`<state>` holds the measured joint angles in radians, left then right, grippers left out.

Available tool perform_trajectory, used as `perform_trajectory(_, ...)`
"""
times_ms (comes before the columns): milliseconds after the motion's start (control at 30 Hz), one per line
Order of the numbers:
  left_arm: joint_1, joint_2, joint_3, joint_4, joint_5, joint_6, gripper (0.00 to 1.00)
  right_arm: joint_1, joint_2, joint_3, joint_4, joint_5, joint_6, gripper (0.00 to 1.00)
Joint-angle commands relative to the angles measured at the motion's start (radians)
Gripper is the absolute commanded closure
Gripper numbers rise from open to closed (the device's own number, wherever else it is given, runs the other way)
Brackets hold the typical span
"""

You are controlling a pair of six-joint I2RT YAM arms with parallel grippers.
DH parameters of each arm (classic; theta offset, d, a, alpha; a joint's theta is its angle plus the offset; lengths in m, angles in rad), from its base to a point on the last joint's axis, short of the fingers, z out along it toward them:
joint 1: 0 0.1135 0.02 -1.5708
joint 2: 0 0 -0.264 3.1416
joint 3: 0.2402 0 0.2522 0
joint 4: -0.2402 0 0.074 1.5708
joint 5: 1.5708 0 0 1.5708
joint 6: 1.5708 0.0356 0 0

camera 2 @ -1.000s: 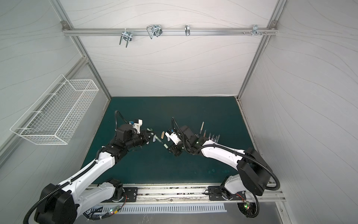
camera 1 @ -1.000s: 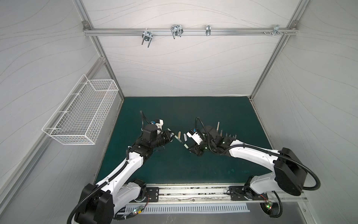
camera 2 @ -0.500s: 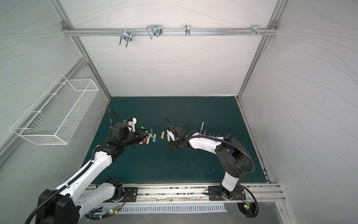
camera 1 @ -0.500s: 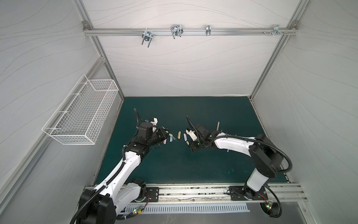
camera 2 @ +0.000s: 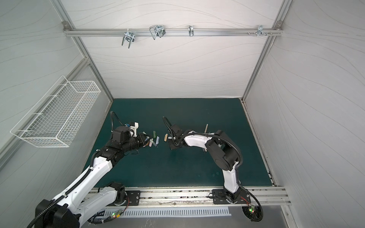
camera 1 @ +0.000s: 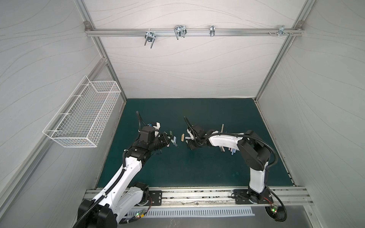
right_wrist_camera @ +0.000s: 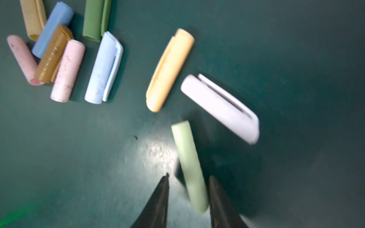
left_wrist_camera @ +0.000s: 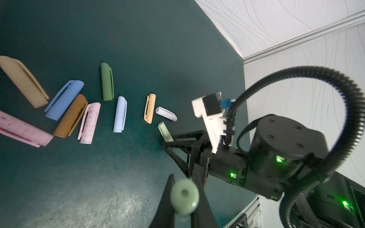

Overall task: Open the pen caps
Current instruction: 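Pull the green pen body with right away from the cap held by left, then lay the green pen by the uncapped pens with right while left drops the cap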

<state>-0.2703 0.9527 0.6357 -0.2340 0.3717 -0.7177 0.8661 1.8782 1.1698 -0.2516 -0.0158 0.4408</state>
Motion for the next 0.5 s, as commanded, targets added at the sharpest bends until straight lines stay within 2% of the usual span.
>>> perform_trajectory(0, -0.081, 0.033, 0.035, 0.043, -0.045, 0.003, 1.0, -0.046, -0.194, -0.041, -0.023, 0.031, 0.012, 0.57)
perform_trajectory(133, -0.22, 0.126, 0.038, 0.154, -0.108, -0.05, 1.0, -0.152, -0.411, -0.111, -0.086, 0.017, 0.007, 0.55)
perform_trajectory(200, -0.307, 0.212, 0.068, 0.197, -0.154, -0.054, 1.0, -0.248, -0.512, -0.16, -0.111, -0.01, 0.03, 0.55)
perform_trajectory(267, -0.36, 0.308, 0.096, 0.266, -0.151, -0.08, 1.0, -0.341, -0.59, -0.203, -0.119, -0.057, 0.043, 0.55)
perform_trajectory(333, -0.406, 0.407, 0.13, 0.341, -0.141, -0.108, 1.0, -0.428, -0.64, -0.229, -0.142, -0.108, 0.041, 0.54)
perform_trajectory(467, -0.497, 0.603, 0.26, 0.384, -0.171, -0.136, 1.0, -0.547, -0.684, -0.264, -0.18, -0.178, 0.006, 0.52)
